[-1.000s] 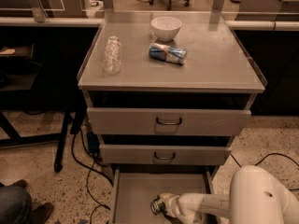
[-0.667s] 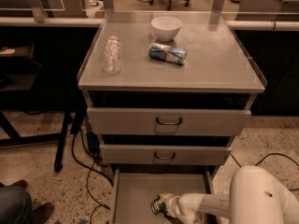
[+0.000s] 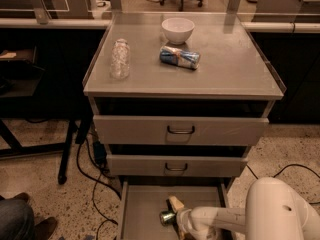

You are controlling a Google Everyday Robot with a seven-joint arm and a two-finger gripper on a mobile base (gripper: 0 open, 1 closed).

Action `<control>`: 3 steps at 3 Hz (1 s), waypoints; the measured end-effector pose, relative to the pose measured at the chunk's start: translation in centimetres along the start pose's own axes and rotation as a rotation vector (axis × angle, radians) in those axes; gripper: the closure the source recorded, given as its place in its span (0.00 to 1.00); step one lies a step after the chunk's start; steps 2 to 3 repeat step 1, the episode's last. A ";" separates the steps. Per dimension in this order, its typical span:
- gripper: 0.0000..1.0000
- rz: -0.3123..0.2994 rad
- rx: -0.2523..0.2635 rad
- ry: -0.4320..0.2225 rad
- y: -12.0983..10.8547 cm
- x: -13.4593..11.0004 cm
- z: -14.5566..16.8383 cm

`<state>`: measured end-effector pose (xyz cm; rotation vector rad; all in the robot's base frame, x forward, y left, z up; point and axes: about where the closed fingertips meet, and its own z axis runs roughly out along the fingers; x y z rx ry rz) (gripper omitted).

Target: Place green can into bottom drawer

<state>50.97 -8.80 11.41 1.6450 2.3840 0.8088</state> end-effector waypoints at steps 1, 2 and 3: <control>0.00 0.000 0.000 0.000 0.0 0.0 0.0; 0.00 0.000 0.000 0.000 0.0 0.0 0.0; 0.00 0.000 0.000 0.000 0.0 0.0 0.0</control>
Offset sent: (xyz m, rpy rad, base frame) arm 0.0000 0.0000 0.0000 0.0000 0.0000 0.0000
